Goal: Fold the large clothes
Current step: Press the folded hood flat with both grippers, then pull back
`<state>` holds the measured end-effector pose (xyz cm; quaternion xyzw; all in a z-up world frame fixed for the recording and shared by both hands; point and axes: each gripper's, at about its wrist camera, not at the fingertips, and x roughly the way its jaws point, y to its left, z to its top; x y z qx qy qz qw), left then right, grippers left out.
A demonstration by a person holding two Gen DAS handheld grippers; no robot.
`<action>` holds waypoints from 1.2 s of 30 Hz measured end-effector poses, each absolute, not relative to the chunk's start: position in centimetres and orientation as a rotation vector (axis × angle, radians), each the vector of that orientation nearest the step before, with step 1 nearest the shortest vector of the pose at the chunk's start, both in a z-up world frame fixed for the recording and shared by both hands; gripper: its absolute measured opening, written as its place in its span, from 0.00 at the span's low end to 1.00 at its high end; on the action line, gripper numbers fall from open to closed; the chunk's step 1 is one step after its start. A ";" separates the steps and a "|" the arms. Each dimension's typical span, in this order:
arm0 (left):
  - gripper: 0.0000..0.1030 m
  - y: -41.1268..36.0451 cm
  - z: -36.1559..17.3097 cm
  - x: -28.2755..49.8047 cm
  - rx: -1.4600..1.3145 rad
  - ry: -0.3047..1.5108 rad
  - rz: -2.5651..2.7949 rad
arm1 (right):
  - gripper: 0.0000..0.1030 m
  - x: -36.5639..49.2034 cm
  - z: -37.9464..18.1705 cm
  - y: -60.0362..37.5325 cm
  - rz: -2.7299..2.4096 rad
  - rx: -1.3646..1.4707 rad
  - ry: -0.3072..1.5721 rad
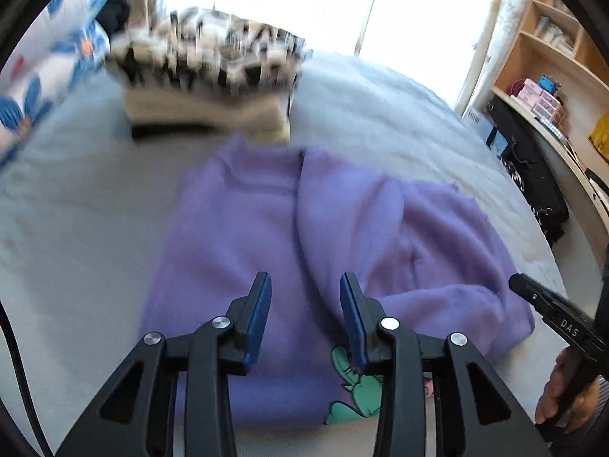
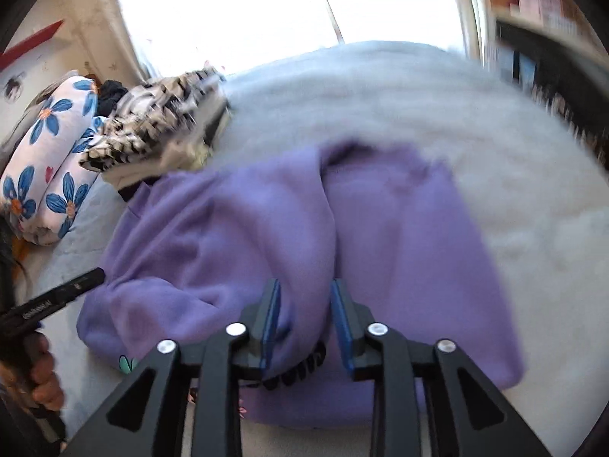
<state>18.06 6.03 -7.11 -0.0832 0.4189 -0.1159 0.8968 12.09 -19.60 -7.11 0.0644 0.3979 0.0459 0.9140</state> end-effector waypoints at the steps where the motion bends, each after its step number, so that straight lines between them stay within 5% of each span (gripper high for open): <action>1: 0.34 5.9 -6.3 18.1 -0.182 0.856 -0.258 | 0.30 11.9 -6.6 -19.1 0.120 0.127 0.804; 6: 0.34 2.8 -6.6 17.8 -0.221 0.899 -0.447 | 0.30 12.6 -7.1 -15.0 0.285 0.119 0.823; 13: 0.27 1.3 -14.9 18.5 -0.119 1.192 -0.359 | 0.27 12.3 -13.2 -15.0 0.206 -0.035 0.959; 25: 0.26 3.4 -12.7 18.0 -0.168 1.123 -0.335 | 0.30 11.1 -10.0 -15.6 0.221 0.091 0.918; 36: 0.27 4.6 -3.9 11.7 -0.129 0.998 -0.295 | 0.32 4.3 -0.5 -15.4 0.255 0.065 0.807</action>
